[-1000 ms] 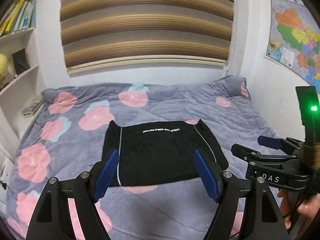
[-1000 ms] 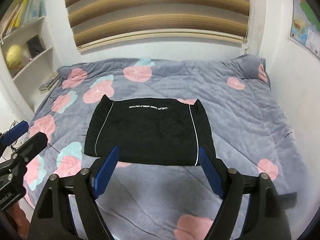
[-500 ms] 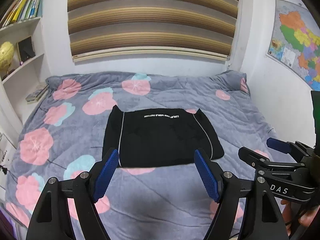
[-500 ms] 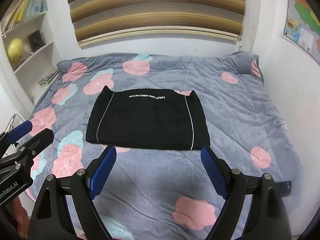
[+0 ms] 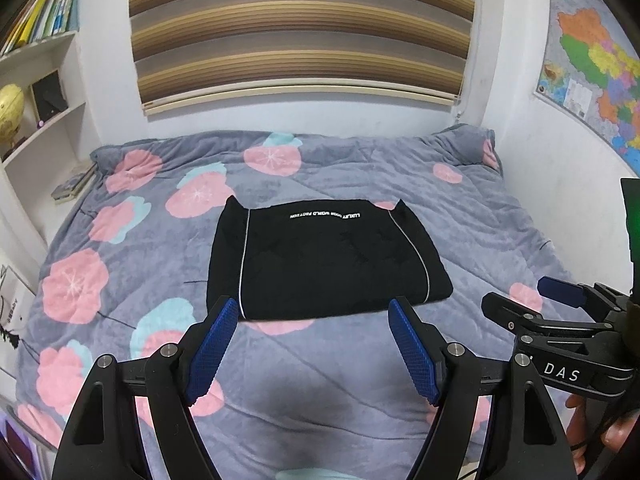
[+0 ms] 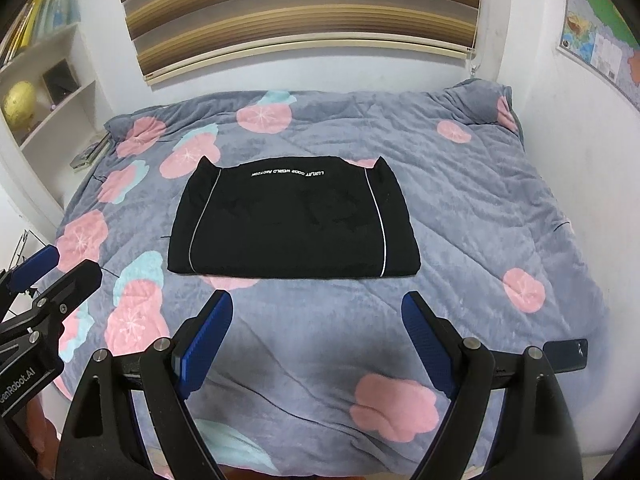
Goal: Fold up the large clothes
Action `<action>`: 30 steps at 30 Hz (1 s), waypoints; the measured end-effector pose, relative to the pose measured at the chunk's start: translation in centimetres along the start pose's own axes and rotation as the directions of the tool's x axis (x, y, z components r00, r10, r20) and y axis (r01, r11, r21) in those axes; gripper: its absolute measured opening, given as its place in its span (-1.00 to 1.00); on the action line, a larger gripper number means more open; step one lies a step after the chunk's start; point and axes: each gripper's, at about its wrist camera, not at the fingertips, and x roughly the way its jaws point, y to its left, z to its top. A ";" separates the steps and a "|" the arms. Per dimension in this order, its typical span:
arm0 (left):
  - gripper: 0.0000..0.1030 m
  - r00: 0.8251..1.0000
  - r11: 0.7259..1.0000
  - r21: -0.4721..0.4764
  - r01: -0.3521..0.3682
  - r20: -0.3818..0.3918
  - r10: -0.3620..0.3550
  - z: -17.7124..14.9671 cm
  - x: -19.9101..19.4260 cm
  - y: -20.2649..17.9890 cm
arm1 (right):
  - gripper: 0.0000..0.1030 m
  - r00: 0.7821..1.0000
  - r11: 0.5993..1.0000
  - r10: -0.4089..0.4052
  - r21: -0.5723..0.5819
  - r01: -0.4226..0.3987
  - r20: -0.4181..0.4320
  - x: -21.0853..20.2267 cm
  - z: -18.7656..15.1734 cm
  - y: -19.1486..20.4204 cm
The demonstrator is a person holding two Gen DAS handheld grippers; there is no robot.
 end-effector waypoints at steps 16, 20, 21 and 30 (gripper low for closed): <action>0.53 0.999 1.000 -0.012 -0.019 -0.032 0.019 -0.1 1.1 1.0 | 0.70 1.000 1.000 -0.004 -0.004 0.004 -0.005 0.2 -0.1 0.5; 0.53 0.999 1.000 -0.018 -0.020 -0.040 0.019 -0.2 1.3 1.1 | 0.70 1.000 1.000 -0.003 0.000 0.003 -0.006 0.2 -0.1 0.7; 0.53 0.999 1.000 -0.019 -0.021 -0.041 0.020 -0.2 1.4 1.2 | 0.70 1.000 1.000 -0.004 0.001 0.004 -0.006 0.2 -0.1 0.8; 0.53 0.999 1.000 -0.017 -0.022 -0.045 0.021 -0.1 1.5 1.3 | 0.70 1.000 1.000 -0.005 -0.002 0.005 -0.011 0.3 -0.1 0.8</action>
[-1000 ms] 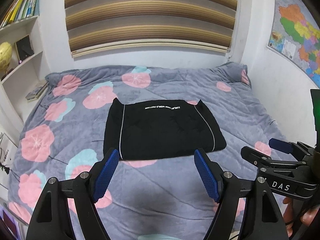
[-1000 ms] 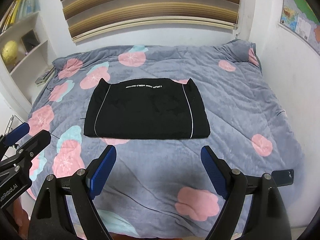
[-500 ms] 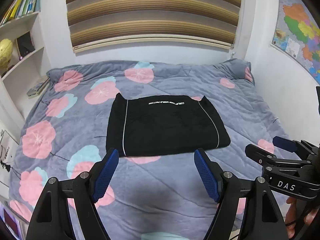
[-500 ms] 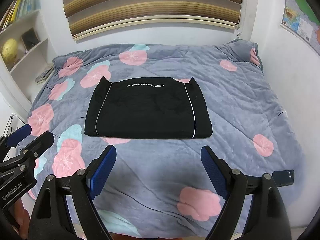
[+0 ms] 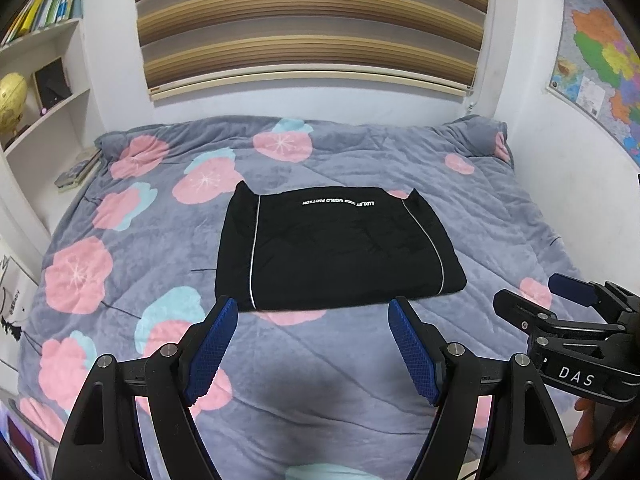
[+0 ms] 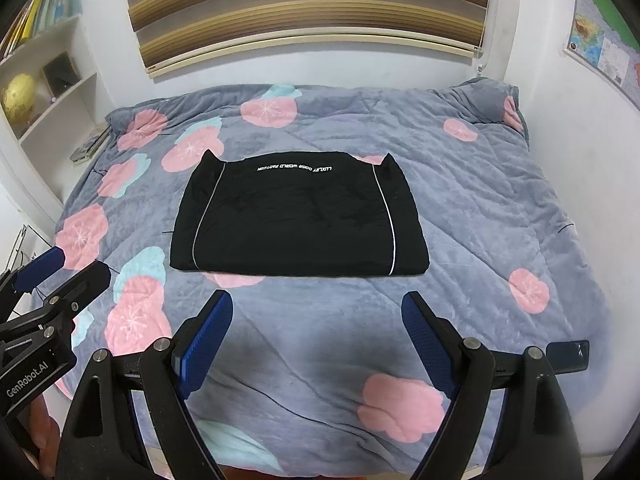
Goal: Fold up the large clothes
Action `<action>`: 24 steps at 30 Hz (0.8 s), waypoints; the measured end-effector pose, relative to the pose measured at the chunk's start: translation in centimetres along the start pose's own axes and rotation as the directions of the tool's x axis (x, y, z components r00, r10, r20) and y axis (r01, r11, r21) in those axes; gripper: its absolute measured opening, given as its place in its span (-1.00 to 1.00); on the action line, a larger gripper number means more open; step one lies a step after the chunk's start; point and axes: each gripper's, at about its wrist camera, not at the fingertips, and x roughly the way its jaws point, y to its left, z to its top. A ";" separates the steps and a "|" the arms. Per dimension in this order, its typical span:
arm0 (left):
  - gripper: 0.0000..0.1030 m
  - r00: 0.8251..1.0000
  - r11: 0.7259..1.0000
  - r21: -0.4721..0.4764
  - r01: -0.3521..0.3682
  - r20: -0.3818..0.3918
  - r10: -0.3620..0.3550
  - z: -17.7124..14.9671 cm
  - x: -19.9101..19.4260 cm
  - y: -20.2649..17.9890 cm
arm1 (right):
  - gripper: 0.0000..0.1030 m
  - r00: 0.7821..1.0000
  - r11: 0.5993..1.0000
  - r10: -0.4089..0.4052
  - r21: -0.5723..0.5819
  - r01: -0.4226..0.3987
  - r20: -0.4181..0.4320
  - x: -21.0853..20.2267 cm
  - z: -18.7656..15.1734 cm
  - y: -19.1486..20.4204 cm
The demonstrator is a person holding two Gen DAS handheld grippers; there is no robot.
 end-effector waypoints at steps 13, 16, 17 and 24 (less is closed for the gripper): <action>0.53 1.000 1.000 0.005 0.000 -0.007 0.000 -0.2 0.3 0.0 | 0.70 1.000 1.000 0.003 -0.007 -0.003 -0.008 0.2 -0.4 -0.2; 0.53 1.000 1.000 0.004 0.000 -0.006 0.000 -0.3 0.3 -0.1 | 0.70 1.000 1.000 0.003 -0.009 -0.003 -0.007 0.2 -0.5 -0.1; 0.53 1.000 1.000 0.005 0.000 -0.006 0.000 -0.3 0.3 -0.1 | 0.70 1.000 1.000 0.003 -0.010 -0.003 -0.008 0.3 -0.5 -0.1; 0.53 1.000 1.000 0.016 -0.005 -0.006 0.005 -0.2 0.5 0.2 | 0.70 1.000 1.000 0.007 -0.011 -0.008 -0.014 0.3 -0.9 0.1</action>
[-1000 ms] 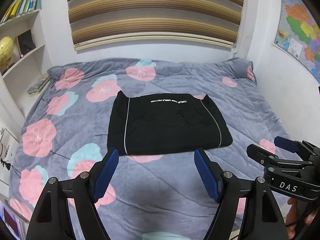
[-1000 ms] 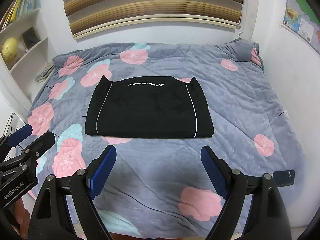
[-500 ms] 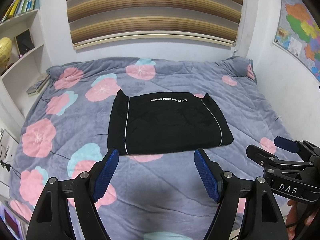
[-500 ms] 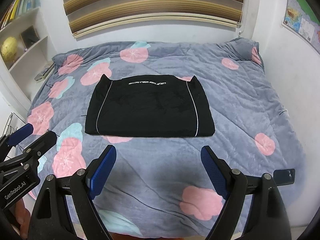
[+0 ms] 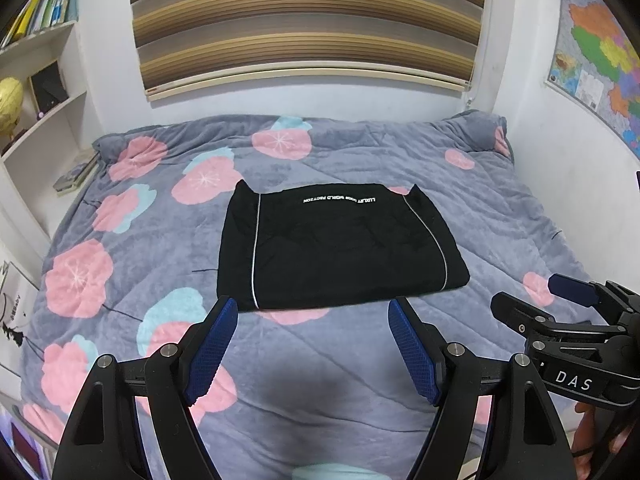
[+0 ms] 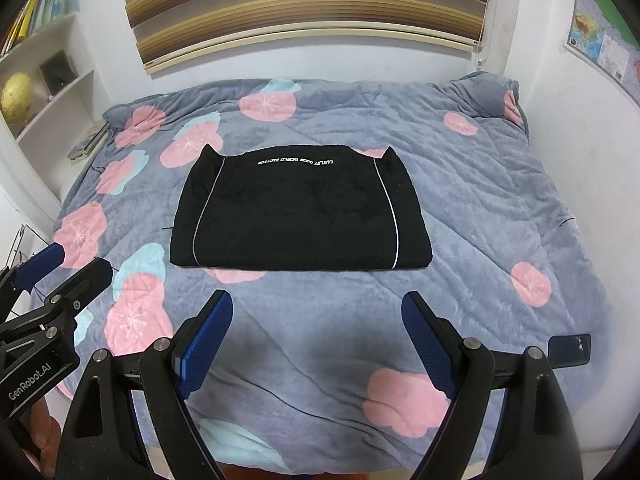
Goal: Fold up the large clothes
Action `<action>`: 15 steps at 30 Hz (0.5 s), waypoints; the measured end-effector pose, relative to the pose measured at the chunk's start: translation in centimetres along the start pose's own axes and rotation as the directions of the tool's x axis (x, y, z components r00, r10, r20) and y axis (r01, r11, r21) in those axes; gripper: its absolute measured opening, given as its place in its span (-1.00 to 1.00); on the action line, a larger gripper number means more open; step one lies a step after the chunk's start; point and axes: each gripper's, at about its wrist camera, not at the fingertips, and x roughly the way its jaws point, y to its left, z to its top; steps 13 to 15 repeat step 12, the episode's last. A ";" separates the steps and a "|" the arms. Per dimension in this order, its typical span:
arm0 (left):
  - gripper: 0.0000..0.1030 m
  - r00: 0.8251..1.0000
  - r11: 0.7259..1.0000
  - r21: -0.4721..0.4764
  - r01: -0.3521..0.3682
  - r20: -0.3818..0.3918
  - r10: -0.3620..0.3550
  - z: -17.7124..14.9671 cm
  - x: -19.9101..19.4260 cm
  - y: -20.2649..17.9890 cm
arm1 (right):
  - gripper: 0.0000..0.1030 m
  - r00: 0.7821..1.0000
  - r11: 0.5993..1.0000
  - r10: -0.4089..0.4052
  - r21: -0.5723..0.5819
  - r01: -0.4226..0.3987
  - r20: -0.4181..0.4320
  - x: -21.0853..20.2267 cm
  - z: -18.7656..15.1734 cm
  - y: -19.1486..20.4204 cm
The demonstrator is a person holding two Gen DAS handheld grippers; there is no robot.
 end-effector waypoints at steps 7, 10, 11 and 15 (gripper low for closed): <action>0.53 1.000 1.000 0.022 -0.014 0.020 0.014 0.1 -0.1 0.5 | 0.70 1.000 1.000 -0.001 -0.001 0.001 -0.003 0.1 -0.4 0.5; 0.53 0.995 0.998 0.035 -0.060 0.077 0.057 0.1 -0.7 0.4 | 0.70 1.000 1.000 -0.002 -0.002 0.002 -0.006 0.2 -0.4 0.6; 0.53 0.995 0.997 0.037 -0.064 0.081 0.061 0.2 -0.8 0.5 | 0.70 1.000 1.000 -0.002 -0.003 0.002 -0.007 0.1 -0.5 0.6; 0.53 0.995 0.997 0.040 -0.059 0.081 0.056 0.3 -0.8 0.6 | 0.70 1.000 1.000 -0.002 -0.002 0.002 -0.006 0.1 -0.5 0.7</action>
